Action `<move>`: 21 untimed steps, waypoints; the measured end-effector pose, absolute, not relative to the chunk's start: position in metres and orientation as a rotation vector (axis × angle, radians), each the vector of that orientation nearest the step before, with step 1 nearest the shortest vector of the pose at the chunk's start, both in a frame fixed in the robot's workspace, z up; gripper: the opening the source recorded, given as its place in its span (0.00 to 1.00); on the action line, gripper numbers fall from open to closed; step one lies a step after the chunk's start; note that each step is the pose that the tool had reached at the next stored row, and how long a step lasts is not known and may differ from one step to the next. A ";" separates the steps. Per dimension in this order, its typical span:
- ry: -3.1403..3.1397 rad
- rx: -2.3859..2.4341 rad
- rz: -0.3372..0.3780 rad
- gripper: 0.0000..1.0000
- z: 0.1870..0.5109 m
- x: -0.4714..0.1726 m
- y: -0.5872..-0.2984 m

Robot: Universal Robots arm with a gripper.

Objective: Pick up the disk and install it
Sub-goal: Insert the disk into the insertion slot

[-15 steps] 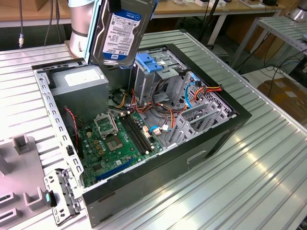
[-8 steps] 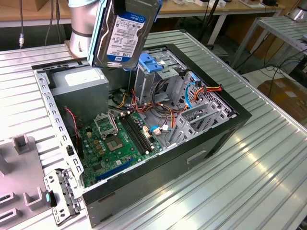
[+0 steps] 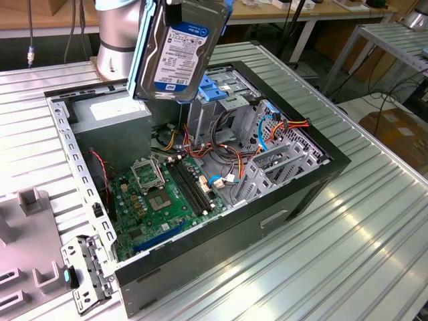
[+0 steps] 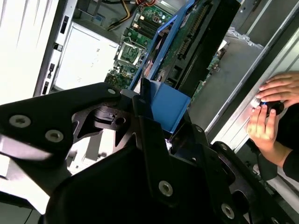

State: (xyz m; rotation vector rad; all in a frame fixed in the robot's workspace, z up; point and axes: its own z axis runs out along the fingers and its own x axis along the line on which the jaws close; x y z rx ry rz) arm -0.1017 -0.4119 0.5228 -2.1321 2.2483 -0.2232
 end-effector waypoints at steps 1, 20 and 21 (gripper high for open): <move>2.248 -2.132 -0.223 0.37 0.523 -0.101 -0.415; 2.249 -2.133 -0.225 0.37 0.521 -0.089 -0.455; 2.249 -2.133 -0.225 0.37 0.521 -0.089 -0.457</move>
